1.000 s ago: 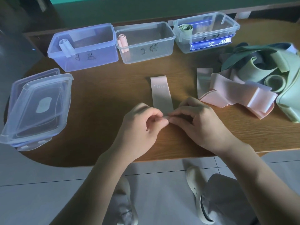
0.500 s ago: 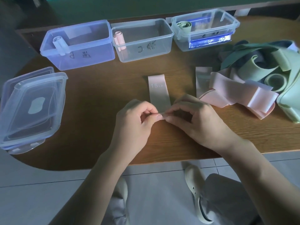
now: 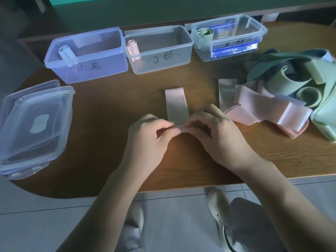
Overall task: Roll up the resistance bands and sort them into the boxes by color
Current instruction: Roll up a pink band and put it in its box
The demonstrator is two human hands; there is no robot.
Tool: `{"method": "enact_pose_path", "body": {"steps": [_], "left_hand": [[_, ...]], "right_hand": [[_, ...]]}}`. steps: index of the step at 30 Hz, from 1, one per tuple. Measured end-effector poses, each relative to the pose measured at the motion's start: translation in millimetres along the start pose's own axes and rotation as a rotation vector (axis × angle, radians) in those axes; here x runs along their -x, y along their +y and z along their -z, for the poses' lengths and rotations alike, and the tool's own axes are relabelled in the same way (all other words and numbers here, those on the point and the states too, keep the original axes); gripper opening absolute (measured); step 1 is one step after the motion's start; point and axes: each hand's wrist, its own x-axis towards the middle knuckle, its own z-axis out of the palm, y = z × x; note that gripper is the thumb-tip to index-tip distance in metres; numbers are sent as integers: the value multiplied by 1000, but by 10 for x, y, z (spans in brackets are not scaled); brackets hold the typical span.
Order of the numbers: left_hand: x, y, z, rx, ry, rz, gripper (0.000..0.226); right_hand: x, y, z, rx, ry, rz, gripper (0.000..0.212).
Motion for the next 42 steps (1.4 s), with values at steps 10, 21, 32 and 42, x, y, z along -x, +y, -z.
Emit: {"method": "enact_pose_path", "body": {"steps": [10,21,32,42], "left_hand": [[-37,-5,-31,80,-3,15,15],[-191,-158,-89,22,-32,0,24],[-280,-185,-118,90,66,-115,6],[-485,-342,-201,-5,67,-113,12]], "right_hand": [[-74,99,68,-37,-54,-20,19],[-88,-17,32,202,-35,-14,25],[-221,12,-50,219,38,-46,23],[-356,64,-113,119,20,7,15]]}}
